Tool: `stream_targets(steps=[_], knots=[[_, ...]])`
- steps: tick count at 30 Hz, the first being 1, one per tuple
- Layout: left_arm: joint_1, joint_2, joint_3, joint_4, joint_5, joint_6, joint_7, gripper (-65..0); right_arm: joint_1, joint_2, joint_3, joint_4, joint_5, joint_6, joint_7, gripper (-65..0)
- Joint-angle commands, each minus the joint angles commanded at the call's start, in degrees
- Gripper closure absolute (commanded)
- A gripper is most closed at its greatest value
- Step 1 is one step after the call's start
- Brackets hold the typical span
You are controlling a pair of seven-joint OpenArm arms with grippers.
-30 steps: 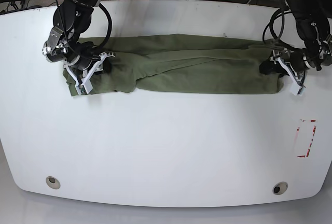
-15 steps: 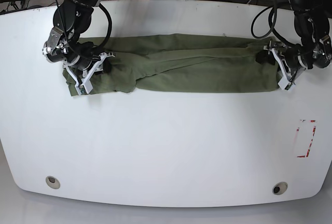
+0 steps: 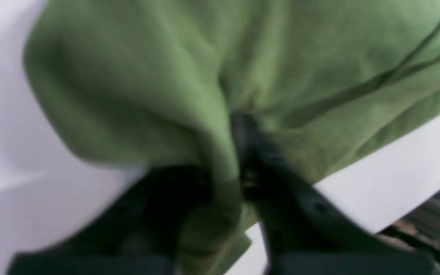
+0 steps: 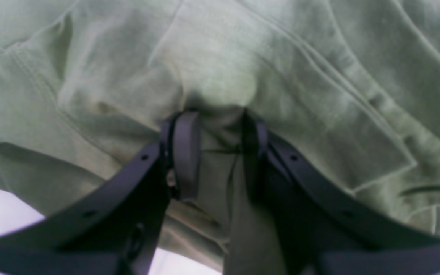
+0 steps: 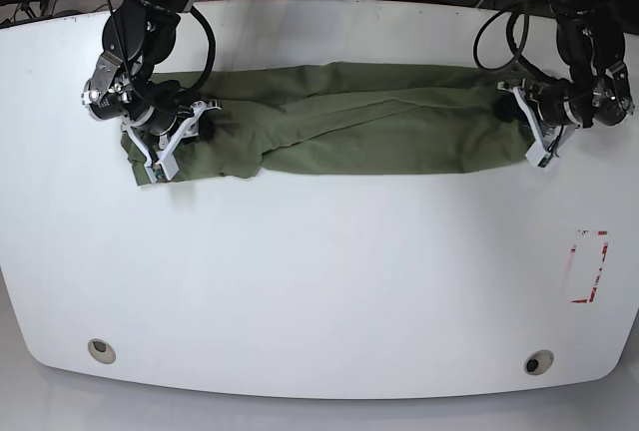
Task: Fold the T-shirt properly
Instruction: 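Drag the held band end with the left gripper toward the right gripper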
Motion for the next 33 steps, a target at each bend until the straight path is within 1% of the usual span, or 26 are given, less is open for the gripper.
stream_targets(steps=[2,5,7,11,17,22,25,27,28,31,32,33], knots=[[-0.3,0.0,0.0,0.6,-0.1,0.0,0.2,-1.5,0.0,0.0,0.0,0.0,0.0,0.0,0.0,-18.2],[-0.5,-0.1,0.0,4.4,-0.1,0.0,0.4,-1.4,-0.1,0.0,0.0,0.0,0.0,0.0,0.0,-18.2],[-0.5,-0.4,0.0,8.3,-0.1,0.0,1.0,-1.3,-0.2,0.0,0.0,0.1,0.0,0.0,0.0,-18.2],[-0.2,-0.4,0.0,16.4,0.0,0.0,4.3,-1.3,-0.1,0.0,0.0,0.0,0.0,0.0,0.0,-18.2],[0.2,-0.4,0.3,28.1,0.0,0.0,4.3,-1.4,-0.3,0.0,0.0,0.0,0.0,0.0,0.0,-18.2],[-0.4,-0.3,2.3,29.7,0.0,0.0,4.3,-1.5,0.0,-0.1,0.0,-0.1,0.0,0.0,0.0,-18.2],[-1.0,-0.2,5.0,29.7,0.0,0.0,4.3,-1.5,-0.2,-0.6,0.0,-0.1,0.0,0.0,0.0,-18.2],[-2.1,0.0,8.4,29.6,0.0,0.0,4.3,-1.5,-0.3,-0.6,0.0,-0.1,0.0,0.0,0.0,-18.2],[-2.3,0.1,9.0,29.6,0.0,0.0,4.3,-1.5,-0.3,-0.6,0.0,-0.1,0.0,0.0,0.0,-18.2],[-3.7,1.9,12.0,29.6,0.1,0.0,4.3,-1.5,-0.3,-0.8,0.0,-0.1,0.0,0.0,0.0,-18.2],[-4.2,3.1,12.9,29.6,0.1,0.0,4.3,-1.5,-0.3,-0.8,0.0,-0.1,0.0,0.0,0.0,-18.2],[-4.3,3.3,13.2,29.6,0.1,0.0,4.3,-1.5,-0.3,-0.8,0.0,-0.1,0.0,0.0,0.0,-18.2]])
